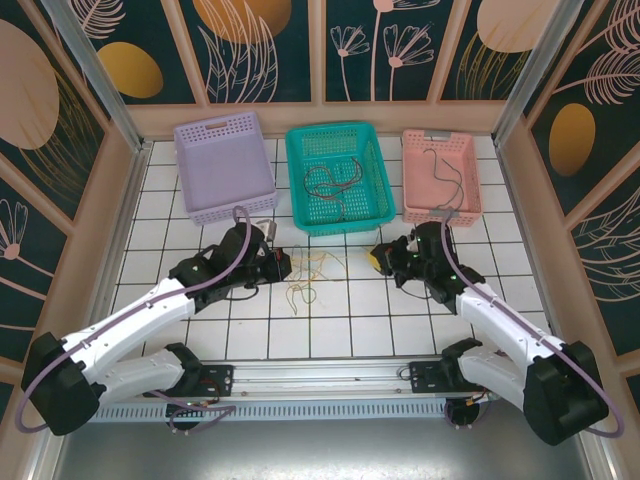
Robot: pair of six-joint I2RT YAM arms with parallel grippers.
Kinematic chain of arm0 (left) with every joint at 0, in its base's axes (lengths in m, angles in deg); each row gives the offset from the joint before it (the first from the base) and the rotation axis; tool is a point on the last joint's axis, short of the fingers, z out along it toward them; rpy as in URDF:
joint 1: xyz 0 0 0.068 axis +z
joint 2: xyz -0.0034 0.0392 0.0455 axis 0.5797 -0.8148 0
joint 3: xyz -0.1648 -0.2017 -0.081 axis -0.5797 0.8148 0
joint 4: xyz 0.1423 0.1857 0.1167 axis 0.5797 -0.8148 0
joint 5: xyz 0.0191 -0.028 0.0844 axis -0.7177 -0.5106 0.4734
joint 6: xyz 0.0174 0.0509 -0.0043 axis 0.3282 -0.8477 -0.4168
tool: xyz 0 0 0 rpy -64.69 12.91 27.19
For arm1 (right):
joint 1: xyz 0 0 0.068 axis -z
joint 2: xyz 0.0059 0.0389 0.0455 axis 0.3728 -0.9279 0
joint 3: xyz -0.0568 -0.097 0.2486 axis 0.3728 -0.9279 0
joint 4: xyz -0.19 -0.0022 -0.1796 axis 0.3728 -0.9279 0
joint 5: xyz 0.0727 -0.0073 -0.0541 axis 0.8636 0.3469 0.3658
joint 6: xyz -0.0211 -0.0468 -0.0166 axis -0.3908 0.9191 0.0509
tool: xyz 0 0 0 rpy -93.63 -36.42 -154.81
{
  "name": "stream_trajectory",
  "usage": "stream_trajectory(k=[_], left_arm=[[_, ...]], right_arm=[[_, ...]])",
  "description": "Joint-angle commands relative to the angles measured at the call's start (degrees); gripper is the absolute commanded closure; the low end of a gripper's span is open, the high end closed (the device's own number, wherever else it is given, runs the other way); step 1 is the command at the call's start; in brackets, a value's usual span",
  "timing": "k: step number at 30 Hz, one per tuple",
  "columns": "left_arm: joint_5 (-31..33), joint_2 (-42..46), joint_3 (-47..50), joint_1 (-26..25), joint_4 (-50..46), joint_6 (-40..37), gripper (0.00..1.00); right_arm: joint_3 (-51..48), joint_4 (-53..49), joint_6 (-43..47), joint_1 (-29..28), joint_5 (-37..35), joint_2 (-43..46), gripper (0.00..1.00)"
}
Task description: Untangle the cables
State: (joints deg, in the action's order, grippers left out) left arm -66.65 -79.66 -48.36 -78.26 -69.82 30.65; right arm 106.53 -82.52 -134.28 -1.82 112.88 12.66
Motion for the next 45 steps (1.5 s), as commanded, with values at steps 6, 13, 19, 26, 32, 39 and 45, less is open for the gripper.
stream_trajectory(k=[6, 13, 19, 26, 32, 39, 45], left_arm=[[19.67, -5.81, -0.87, 1.81, -19.80, 5.67, 0.80], [17.95, -5.40, -0.92, 1.81, -17.80, 6.99, 0.70], [18.50, -4.67, -3.15, 1.81, -19.04, 7.46, 0.74], [20.04, -4.78, -7.18, 1.83, -21.90, 9.14, 0.52], [16.70, -3.15, -5.76, 1.86, -20.43, 12.52, 0.46], [13.02, -2.81, -1.22, 10.59, -20.25, 12.51, 0.35], [13.60, -11.66, -6.02, 14.73, -16.13, 0.83, 0.40]], right_arm=[[4.65, -14.46, 11.96, 5.13, -13.89, -0.11, 1.00], [5.08, -14.62, 13.94, 4.32, -12.59, -1.57, 1.00], [5.69, -10.57, 10.35, -5.04, -11.26, -4.96, 0.88], [13.96, -9.24, 19.44, -18.22, -9.22, -19.74, 0.54], [24.79, -11.62, 31.03, -28.09, -16.44, -31.86, 0.49], [34.76, -15.16, 28.34, -32.14, -18.56, -45.85, 0.48], [40.05, -21.47, 26.58, -33.95, -23.48, -52.70, 0.58]])
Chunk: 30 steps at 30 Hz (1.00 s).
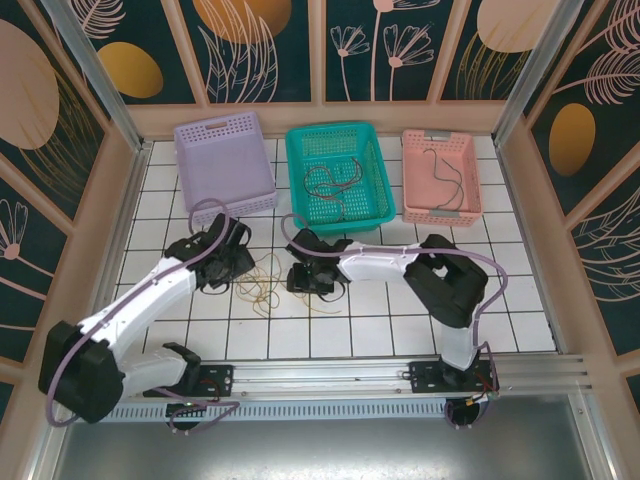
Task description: Untangle the cables
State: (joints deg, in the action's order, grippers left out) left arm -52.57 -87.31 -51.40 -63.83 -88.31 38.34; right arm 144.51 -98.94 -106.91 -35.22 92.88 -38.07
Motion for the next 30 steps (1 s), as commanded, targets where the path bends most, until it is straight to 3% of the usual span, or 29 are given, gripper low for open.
stream_trajectory(k=[1, 5, 13, 17, 20, 23, 30], left_arm=[[-0.20, -6.60, -4.35, 0.33, 2.61, -9.01, 0.42], [-0.77, -13.86, -5.71, 0.28, 5.92, -16.31, 0.44], [-2.87, -22.87, -8.11, 0.28, 9.72, -28.33, 0.37], [-0.86, -24.36, -11.23, 0.28, 10.59, -32.09, 0.35], [-0.59, -25.11, -12.06, 0.28, 10.91, -33.78, 0.33], [-4.41, -26.57, -12.15, 0.32, 11.26, -34.38, 0.32], [-3.75, -28.40, -11.90, 0.28, 11.69, -33.79, 0.31]], right_arm=[[1.86, -5.44, -0.56, -0.55, -4.78, -2.03, 0.62], [0.08, -5.44, 1.55, -0.03, -6.63, -1.38, 1.00], [-5.54, -2.25, 3.86, 0.32, -7.82, 4.29, 1.00], [-6.46, -3.73, 4.43, 0.76, -8.91, 6.34, 1.00], [-9.06, -3.13, 5.07, 1.98, -9.09, 9.36, 1.00], [-10.30, -3.86, 6.60, 3.42, -9.40, 11.87, 1.00], [-11.86, -4.96, 8.76, 5.74, -9.19, 15.09, 1.00]])
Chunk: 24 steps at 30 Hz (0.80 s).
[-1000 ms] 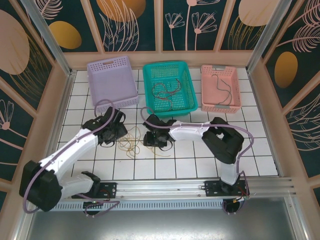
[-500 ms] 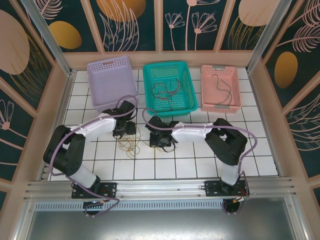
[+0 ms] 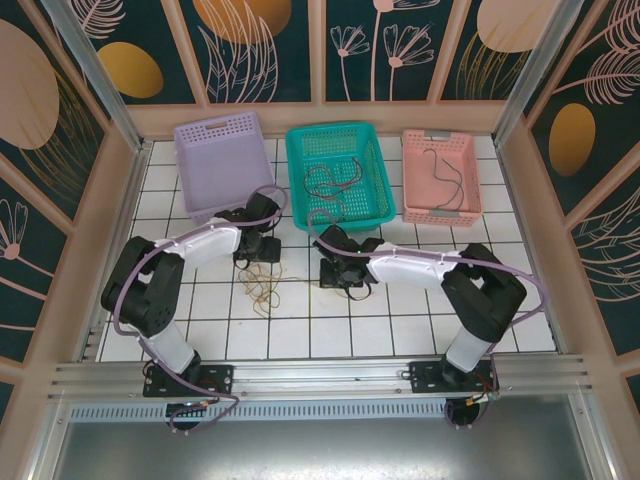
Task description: Untangle the cables
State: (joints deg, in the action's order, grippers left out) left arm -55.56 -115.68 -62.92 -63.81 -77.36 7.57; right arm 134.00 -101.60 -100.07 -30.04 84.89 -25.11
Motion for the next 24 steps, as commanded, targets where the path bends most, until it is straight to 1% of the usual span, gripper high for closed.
stream_trajectory(k=[1, 6, 9, 10, 13, 16, 18, 20, 21, 24], left_arm=[[-1.35, -1.76, -0.66, 0.27, 0.78, -3.08, 0.32], [-3.27, -3.32, 0.67, 0.26, -0.21, 0.06, 0.38], [-4.47, -2.87, 2.77, 0.20, 1.48, 1.99, 0.39], [-4.74, -2.96, 4.45, 0.18, 2.00, 2.37, 0.42], [-5.20, -3.02, 5.50, 0.17, 2.47, 3.70, 0.55], [-7.44, -1.68, 7.29, 0.17, 2.87, 6.48, 0.68], [-7.55, -0.12, 9.14, 0.08, 3.63, 8.42, 0.79], [-6.21, 2.64, 9.60, 0.08, 3.25, 9.73, 0.95], [-5.32, 3.44, 9.32, 0.08, 2.75, 10.02, 1.00], [-0.41, 4.90, 6.83, 0.09, -0.36, 10.25, 1.00]], right_arm=[[-1.48, -2.41, 1.94, 0.74, -1.10, 2.40, 1.00], [-2.48, -2.48, 1.68, 1.41, -0.94, 3.42, 1.00], [-2.73, -2.17, 1.69, 1.82, -0.75, 3.70, 1.00], [-2.70, -2.13, 1.77, 1.91, -0.54, 3.82, 1.00], [-2.36, -2.13, 1.94, 2.04, -0.48, 4.08, 1.00], [-2.60, -2.21, 1.95, 2.56, -0.40, 4.51, 1.00], [-2.89, -2.13, 2.02, 3.07, -0.19, 4.88, 1.00], [-3.28, -2.20, 2.03, 3.73, -0.07, 5.59, 1.00], [-3.53, -2.29, 2.12, 4.05, -0.20, 6.00, 1.00], [-4.12, -2.86, 2.81, 5.34, -0.59, 7.92, 1.00]])
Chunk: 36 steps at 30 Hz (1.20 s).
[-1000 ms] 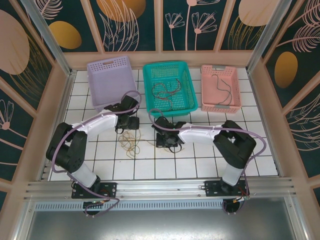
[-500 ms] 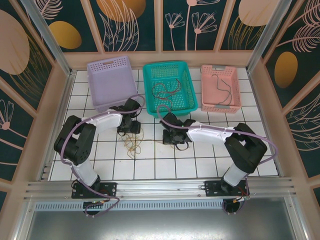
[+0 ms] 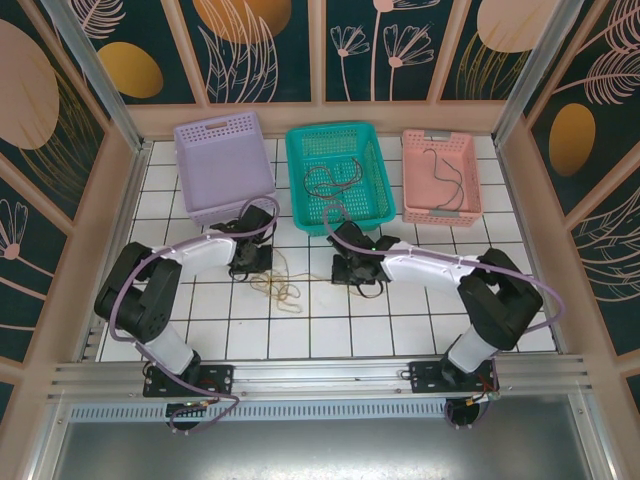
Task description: Untangle the cables
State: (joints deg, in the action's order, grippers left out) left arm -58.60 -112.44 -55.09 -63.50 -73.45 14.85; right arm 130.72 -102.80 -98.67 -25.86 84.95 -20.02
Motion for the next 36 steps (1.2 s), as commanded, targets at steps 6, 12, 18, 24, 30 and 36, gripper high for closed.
stream_trajectory(k=[6, 12, 18, 24, 30, 36], left_arm=[[15.10, 3.34, -6.15, 0.08, -11.81, 4.49, 1.00], [21.25, 5.15, -7.43, 1.22, -14.92, 7.07, 1.00], [27.58, 8.52, -8.67, 3.00, -18.62, 10.86, 1.00], [32.47, 15.43, -9.23, 5.57, -20.62, 18.69, 1.00], [39.80, 21.08, -11.93, 6.49, -23.89, 26.11, 1.00], [45.44, 25.60, -15.00, 8.24, -27.99, 29.34, 1.00]], right_arm=[[-2.71, -4.65, 3.80, 5.70, -1.99, 9.27, 1.00], [-6.01, -9.31, 6.30, 12.68, -4.15, 16.75, 1.00], [-6.97, -14.15, 7.83, 20.97, -8.40, 23.42, 1.00], [-8.45, -16.04, 8.86, 33.49, -10.46, 26.86, 1.00], [-7.96, -14.88, 7.66, 47.34, -10.01, 25.07, 1.00], [-5.87, -12.29, 4.77, 50.42, -10.34, 20.27, 1.00]])
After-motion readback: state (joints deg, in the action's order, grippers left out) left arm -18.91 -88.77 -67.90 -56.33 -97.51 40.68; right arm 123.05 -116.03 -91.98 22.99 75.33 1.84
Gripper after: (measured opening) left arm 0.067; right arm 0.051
